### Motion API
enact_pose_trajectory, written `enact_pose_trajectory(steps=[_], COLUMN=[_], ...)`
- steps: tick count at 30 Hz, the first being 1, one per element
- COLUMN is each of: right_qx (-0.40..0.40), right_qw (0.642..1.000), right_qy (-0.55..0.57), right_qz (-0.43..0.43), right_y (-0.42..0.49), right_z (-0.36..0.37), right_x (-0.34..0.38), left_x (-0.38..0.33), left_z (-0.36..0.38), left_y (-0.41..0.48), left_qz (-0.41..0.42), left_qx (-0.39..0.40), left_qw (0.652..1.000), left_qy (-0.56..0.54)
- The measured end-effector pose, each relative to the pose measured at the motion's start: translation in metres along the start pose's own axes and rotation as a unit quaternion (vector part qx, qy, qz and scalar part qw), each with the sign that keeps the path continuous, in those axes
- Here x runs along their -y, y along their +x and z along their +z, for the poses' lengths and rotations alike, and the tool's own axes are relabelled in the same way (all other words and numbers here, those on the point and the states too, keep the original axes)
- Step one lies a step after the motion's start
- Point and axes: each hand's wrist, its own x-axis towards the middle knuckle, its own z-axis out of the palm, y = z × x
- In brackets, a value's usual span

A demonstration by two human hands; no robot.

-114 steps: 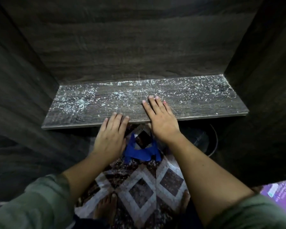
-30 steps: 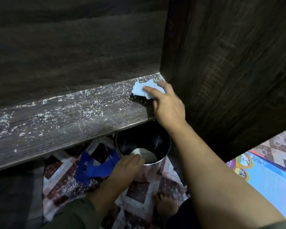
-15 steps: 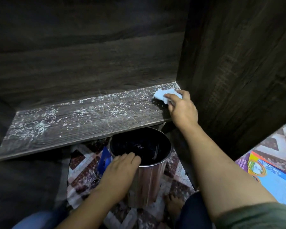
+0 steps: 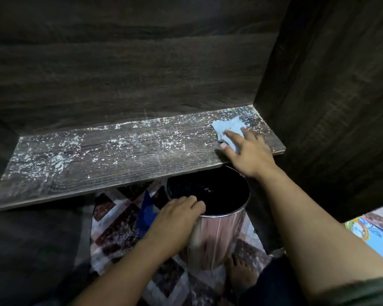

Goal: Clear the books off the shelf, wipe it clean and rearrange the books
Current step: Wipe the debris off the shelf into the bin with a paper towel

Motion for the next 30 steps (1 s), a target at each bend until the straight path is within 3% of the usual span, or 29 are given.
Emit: enact_pose_trajectory(steps=[4, 11, 15, 20, 24, 30], right_qx=[-0.069, -0.035, -0.041, -0.185, -0.119, -0.051], right_qw=[0.997, 0.997, 0.992, 0.978, 0.989, 0.998], right_qy=[-0.013, -0.024, 0.047, 0.096, 0.008, 0.002], right_qz=[0.009, -0.057, -0.111, 0.002, 0.084, -0.044], right_y=[0.004, 0.002, 0.0, 0.014, 0.016, 0.01], right_z=[0.006, 0.025, 0.022, 0.006, 0.016, 0.018], right_x=[0.0, 0.022, 0.03, -0.008, -0.035, 0.0], left_x=[0.011, 0.015, 0.015, 0.014, 0.014, 0.016], left_z=[0.004, 0.011, 0.012, 0.011, 0.013, 0.018], left_y=[-0.005, -0.011, -0.008, -0.004, -0.003, 0.0], left_qz=[-0.007, -0.009, -0.01, -0.003, -0.003, -0.01], left_qx=[0.0, -0.013, -0.018, -0.032, -0.038, -0.032], left_qw=[1.0, 1.0, 1.0, 0.999, 0.999, 0.999], left_qy=[-0.016, -0.013, -0.01, -0.011, -0.006, -0.001])
